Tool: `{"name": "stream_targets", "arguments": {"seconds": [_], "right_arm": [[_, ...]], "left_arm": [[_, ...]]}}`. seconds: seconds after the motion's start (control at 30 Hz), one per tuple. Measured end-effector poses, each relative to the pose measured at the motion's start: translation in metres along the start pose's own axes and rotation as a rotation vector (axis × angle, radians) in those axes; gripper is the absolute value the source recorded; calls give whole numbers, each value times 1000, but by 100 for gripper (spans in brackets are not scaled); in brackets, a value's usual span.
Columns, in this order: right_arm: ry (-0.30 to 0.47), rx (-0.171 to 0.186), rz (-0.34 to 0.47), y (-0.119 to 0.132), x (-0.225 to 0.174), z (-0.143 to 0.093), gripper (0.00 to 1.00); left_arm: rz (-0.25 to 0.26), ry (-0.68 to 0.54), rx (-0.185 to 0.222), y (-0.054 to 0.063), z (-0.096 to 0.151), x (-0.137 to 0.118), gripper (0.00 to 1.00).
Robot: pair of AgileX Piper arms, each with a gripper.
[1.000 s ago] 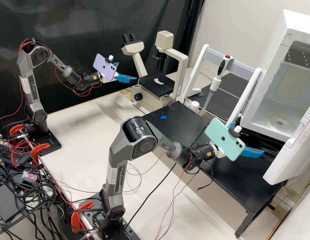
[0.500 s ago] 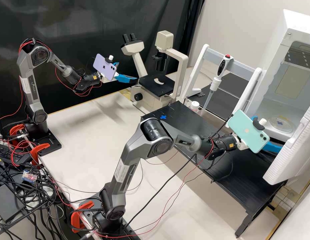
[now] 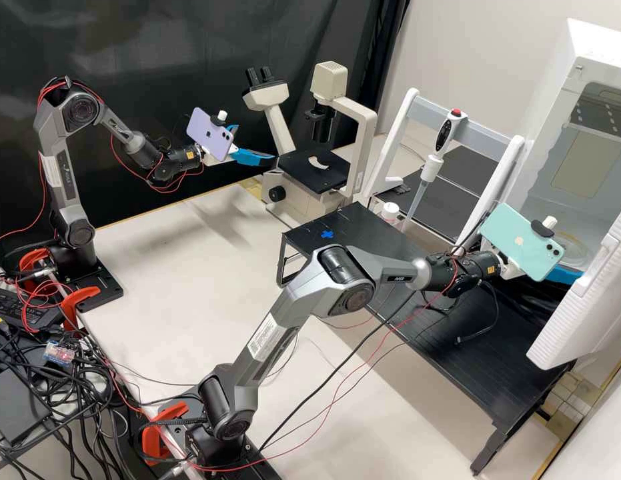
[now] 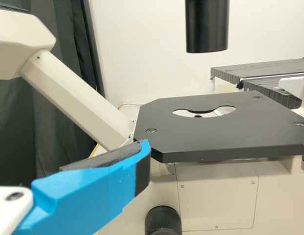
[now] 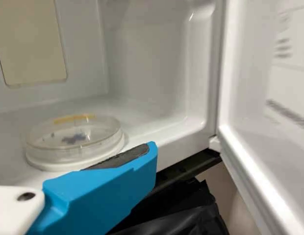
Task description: Move the petri dish to the microscope
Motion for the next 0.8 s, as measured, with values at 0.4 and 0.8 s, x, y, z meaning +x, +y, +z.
{"name": "stream_targets", "arguments": {"seconds": [0.4, 0.8], "right_arm": [[-10, -11, -6, -5, 18, 5, 0], [-3, -12, 4, -4, 18, 4, 0]], "left_arm": [[0, 0, 0, 0, 0, 0, 100], [0, 0, 0, 0, 0, 0, 100]]}}
